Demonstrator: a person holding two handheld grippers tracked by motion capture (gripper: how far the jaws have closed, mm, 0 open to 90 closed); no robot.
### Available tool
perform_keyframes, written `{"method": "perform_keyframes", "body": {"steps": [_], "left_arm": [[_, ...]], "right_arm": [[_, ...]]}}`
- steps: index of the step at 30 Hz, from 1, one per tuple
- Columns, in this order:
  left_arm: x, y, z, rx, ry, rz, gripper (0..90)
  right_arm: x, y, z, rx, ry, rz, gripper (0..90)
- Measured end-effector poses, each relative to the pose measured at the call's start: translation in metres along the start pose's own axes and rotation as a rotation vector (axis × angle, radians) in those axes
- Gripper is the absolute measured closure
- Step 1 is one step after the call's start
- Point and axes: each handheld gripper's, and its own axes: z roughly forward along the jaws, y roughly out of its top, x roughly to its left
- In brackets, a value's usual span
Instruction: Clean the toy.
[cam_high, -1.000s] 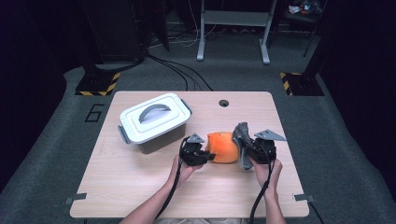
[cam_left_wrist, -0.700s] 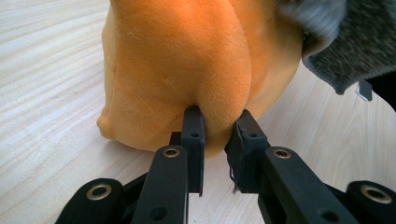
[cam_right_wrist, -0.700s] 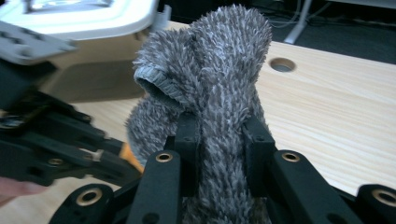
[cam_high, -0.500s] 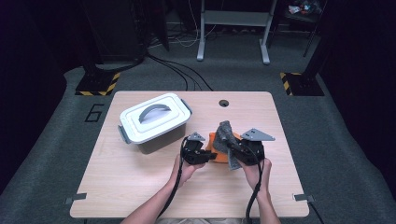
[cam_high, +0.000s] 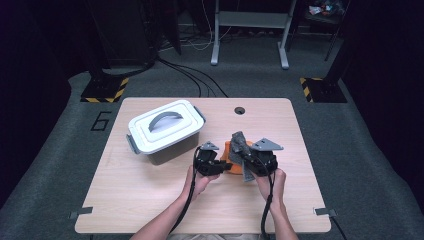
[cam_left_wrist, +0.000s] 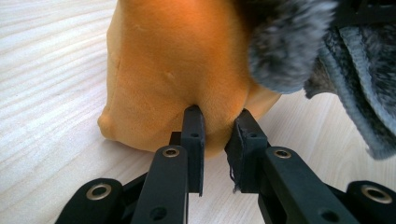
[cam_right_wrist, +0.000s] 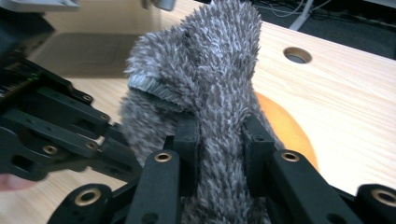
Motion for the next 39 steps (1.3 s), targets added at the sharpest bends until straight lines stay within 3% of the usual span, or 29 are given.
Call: {"method": "perform_keyframes", "body": {"steps": [11,18,22,27,32,35,39], "left_arm": [[0.001,0.000,0.001,-0.014,0.001,-0.020,77.3],[0.002,0.000,0.001,-0.016,-0.005,-0.019,77.1],[0.003,0.000,0.001,-0.013,-0.012,-0.013,76.9],[0.004,0.000,0.000,-0.011,-0.009,-0.016,76.9],[0.002,0.000,0.000,-0.009,-0.002,-0.003,76.8],[0.001,0.000,0.000,-0.004,0.002,0.011,76.7],[0.000,0.001,0.001,-0.010,0.000,-0.007,76.6]], "right_arm": [[-0.037,-0.022,-0.005,0.024,-0.074,0.092,71.8],[-0.060,-0.039,0.005,0.079,-0.103,0.165,71.7],[-0.067,-0.047,0.010,0.099,-0.094,0.202,71.6],[-0.059,-0.039,-0.003,0.044,-0.074,0.186,71.5],[-0.040,-0.020,-0.020,-0.047,0.007,0.140,71.5],[-0.023,-0.005,-0.021,-0.060,0.058,0.108,71.4],[-0.005,0.004,-0.011,-0.040,0.086,0.054,71.2]]}}
